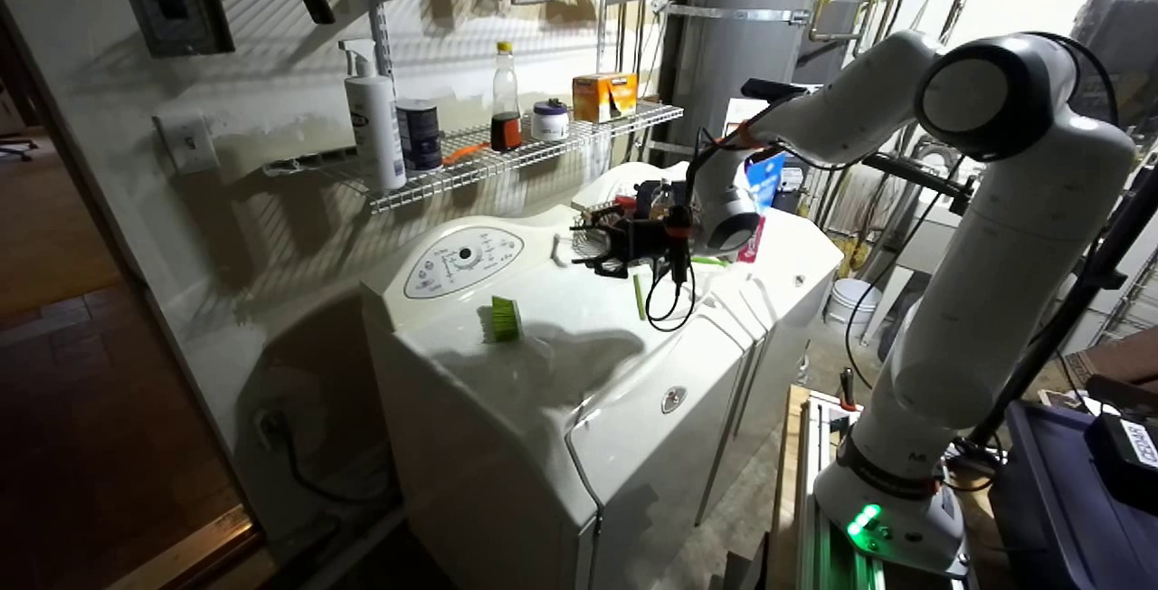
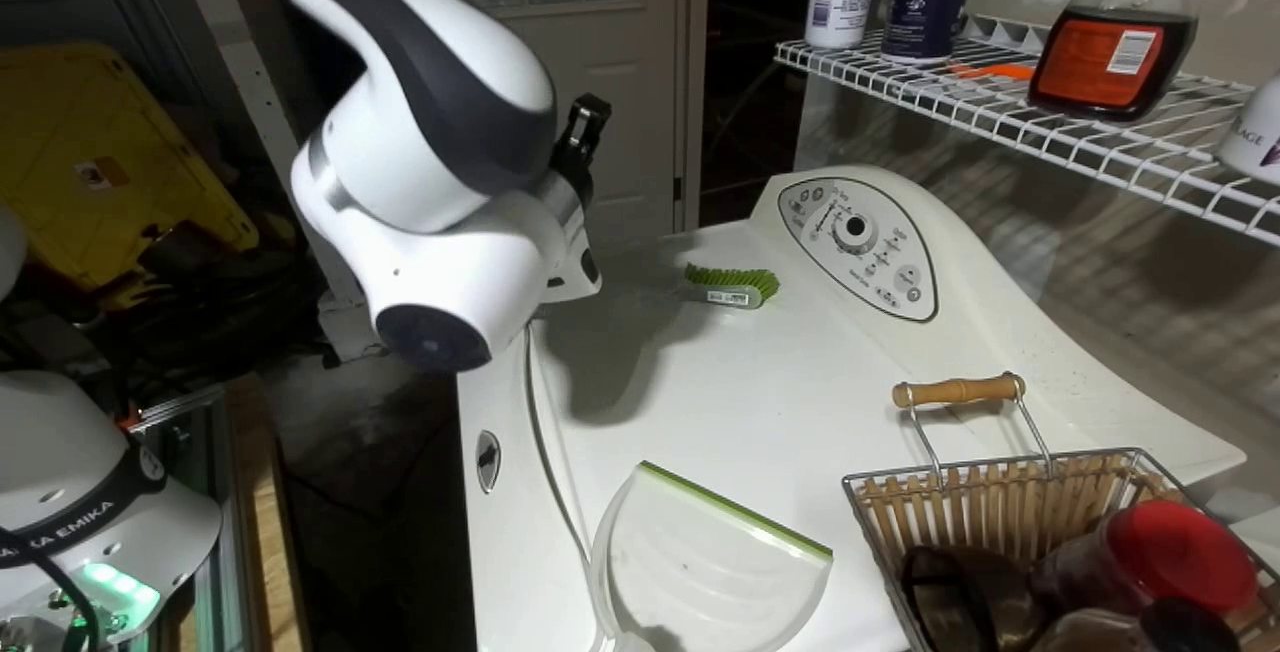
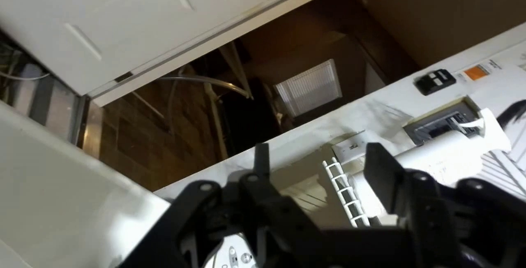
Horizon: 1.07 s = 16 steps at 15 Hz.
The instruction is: Use the brush to sweep the top of the washer
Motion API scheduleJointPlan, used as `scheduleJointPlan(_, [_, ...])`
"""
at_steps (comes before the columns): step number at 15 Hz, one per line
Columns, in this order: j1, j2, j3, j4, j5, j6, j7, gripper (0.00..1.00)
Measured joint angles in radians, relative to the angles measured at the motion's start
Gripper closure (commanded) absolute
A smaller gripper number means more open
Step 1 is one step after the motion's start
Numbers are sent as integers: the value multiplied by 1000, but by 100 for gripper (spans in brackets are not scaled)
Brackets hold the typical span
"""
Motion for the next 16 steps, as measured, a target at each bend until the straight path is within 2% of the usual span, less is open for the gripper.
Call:
scheduleJointPlan(2, [7,-63,29,55,-87,113,70,0])
scheduleJointPlan(5, [20,-103,82,162,-247,234,207,0])
scheduleJointPlan(7, [28,-82,100,236,-366,239,304,0])
scheduleJointPlan(9, [32,-29,99,306,-445,169,366,0])
scheduleJointPlan(11, [30,50,88,368,-482,59,380,0])
scheduleJointPlan(14, [19,170,68,414,-376,62,407,0])
scheduleJointPlan(16, [12,227,53,438,-413,86,402,0])
